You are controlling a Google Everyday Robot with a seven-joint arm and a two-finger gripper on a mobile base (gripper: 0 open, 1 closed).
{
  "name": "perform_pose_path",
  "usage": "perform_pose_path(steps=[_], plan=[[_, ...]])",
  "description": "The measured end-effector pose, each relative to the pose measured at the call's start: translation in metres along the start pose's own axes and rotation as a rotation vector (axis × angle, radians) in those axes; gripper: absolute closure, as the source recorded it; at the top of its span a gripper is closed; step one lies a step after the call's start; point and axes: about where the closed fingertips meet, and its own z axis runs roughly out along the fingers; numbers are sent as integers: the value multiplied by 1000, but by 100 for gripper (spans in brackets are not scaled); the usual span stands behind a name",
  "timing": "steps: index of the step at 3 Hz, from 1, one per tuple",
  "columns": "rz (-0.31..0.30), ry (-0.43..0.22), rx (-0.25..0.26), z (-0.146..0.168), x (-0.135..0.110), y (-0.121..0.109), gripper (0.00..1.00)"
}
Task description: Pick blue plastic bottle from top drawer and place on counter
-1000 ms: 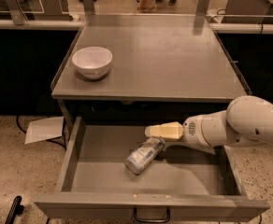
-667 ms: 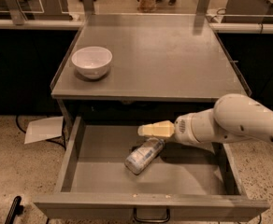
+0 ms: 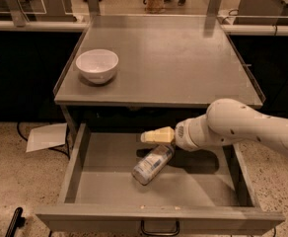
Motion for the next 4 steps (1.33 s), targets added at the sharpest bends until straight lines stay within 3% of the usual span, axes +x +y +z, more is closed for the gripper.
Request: perform_pose_path(steps=[2,4], plan=[[47,43,51,34,3,-14,0],[6,96,107,60,19,-6,0]])
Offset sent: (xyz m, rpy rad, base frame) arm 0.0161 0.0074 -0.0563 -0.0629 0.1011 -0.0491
